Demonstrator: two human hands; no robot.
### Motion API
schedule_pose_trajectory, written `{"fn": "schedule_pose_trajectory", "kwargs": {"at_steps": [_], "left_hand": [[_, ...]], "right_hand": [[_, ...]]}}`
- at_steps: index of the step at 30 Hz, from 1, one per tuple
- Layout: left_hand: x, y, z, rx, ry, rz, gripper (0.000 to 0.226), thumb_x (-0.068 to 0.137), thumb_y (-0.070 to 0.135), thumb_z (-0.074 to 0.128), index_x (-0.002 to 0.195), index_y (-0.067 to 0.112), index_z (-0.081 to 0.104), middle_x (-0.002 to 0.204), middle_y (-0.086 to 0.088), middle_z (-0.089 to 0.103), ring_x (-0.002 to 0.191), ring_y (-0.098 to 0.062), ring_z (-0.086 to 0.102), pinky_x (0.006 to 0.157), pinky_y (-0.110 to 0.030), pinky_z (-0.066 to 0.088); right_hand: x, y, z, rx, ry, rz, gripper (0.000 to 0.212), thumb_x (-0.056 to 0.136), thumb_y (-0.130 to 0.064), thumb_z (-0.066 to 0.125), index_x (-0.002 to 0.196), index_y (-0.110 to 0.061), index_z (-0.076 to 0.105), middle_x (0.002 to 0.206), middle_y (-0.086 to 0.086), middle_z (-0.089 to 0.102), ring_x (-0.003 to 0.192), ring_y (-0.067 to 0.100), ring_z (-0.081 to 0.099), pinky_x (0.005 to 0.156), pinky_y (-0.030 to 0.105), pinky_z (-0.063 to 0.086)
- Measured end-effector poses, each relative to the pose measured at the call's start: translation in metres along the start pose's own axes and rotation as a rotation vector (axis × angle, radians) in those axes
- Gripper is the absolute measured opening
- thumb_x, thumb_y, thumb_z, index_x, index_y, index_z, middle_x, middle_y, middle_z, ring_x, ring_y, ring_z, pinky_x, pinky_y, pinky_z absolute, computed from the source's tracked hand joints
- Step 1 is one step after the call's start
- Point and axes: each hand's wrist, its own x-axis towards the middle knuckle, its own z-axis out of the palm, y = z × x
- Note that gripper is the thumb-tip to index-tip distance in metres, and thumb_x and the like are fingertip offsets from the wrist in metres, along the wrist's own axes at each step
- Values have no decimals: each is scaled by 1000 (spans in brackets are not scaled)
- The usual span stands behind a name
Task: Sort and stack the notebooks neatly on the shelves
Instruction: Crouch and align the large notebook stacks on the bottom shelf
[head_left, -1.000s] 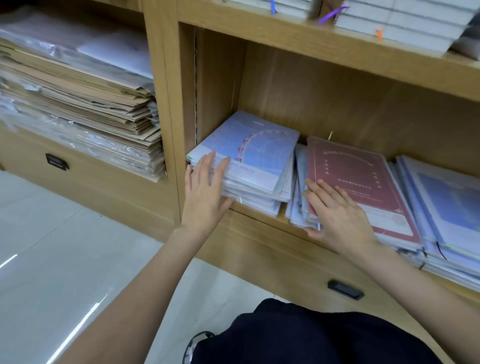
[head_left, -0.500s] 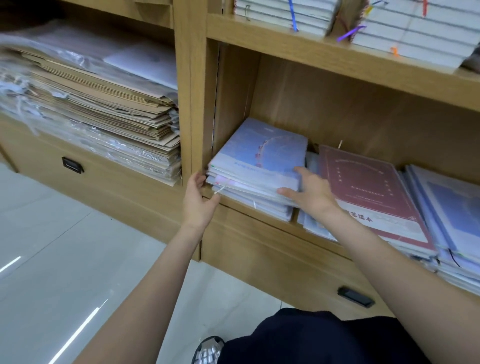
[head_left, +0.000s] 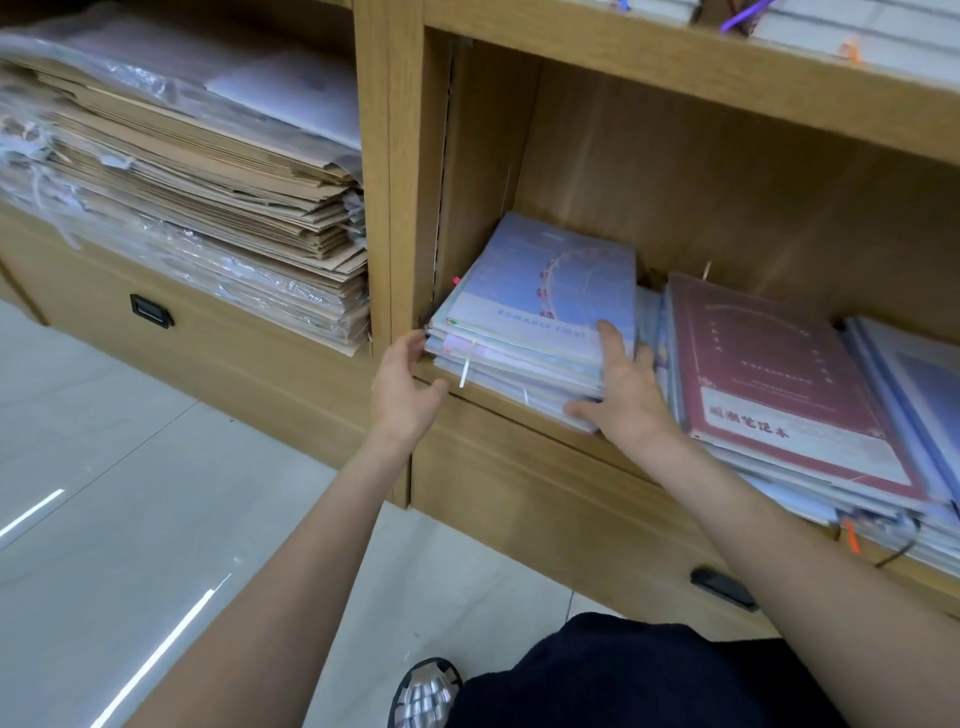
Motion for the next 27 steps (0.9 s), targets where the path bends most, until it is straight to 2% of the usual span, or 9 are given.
{"fn": "schedule_pose_trajectory", "kwargs": {"at_steps": [4, 7, 9, 11, 13, 15, 21, 24, 27], "left_hand": [[5, 3, -2, -14, -72, -21, 55, 83, -6, 55, 134, 6, 41, 135, -11, 47, 121, -15, 49, 101, -24, 39], [3, 9, 5, 23, -67, -31, 58, 84, 1, 58, 138, 8, 37, 134, -5, 50, 122, -13, 47, 94, -21, 38], [1, 10, 11, 30, -35, -55, 60, 86, 6, 58, 141, 11, 34, 135, -2, 50, 122, -18, 48, 96, -26, 40], [-1, 9, 16, -92, 40, -119, 56, 88, 7, 56, 139, 13, 36, 136, 0, 51, 121, -18, 50, 95, -27, 40], [-1, 11, 19, -301, 75, -190, 49, 89, 5, 54, 135, 11, 38, 134, 1, 53, 116, -12, 52, 89, -21, 42], [-1, 13, 23, -342, 48, -184, 49, 90, 9, 57, 135, 13, 38, 123, 8, 57, 105, -4, 55, 82, -15, 44], [5, 19, 21, -227, -36, -159, 66, 82, 7, 66, 140, 16, 34, 117, 8, 52, 108, -11, 52, 96, -30, 45], [-2, 24, 16, -221, -57, -185, 68, 78, -1, 68, 137, 14, 37, 118, 4, 53, 104, -9, 51, 95, -30, 45], [-19, 25, 10, -222, -61, -172, 69, 78, 0, 69, 138, 14, 38, 121, 4, 53, 106, -7, 49, 97, -31, 44]], "right_hand": [[3, 3, -1, 62, -5, 44, 92, 85, -6, 66, 148, -36, 6, 154, 11, 5, 124, 33, 43, 92, 32, 41], [6, 9, 0, 256, 4, 98, 95, 82, 0, 68, 147, -39, 11, 150, 7, 23, 122, 29, 44, 85, 27, 41], [5, 9, 1, 377, 8, 105, 95, 81, 2, 68, 147, -38, 13, 147, 3, 30, 124, 25, 42, 92, 29, 42], [4, 9, 1, 459, 2, 110, 95, 81, 2, 68, 147, -38, 13, 147, 0, 29, 124, 21, 38, 99, 33, 41], [4, 12, 0, 535, -19, 104, 95, 81, 4, 67, 147, -39, 15, 148, -4, 28, 117, 12, 34, 95, 31, 40], [4, 13, -1, 579, -38, 96, 95, 80, 5, 68, 146, -40, 16, 147, -7, 27, 113, 8, 29, 92, 29, 40], [4, 9, -1, 690, -79, 110, 100, 77, 2, 72, 148, -38, 14, 123, -18, 29, 112, 4, 30, 93, 22, 32], [-1, 8, 1, 718, -61, 124, 102, 75, 0, 75, 148, -38, 15, 130, -14, 36, 115, 7, 36, 100, 23, 33], [-11, 9, 0, 682, -50, 121, 99, 77, -1, 74, 148, -39, 16, 146, -10, 30, 129, 12, 31, 103, 26, 31]]}}
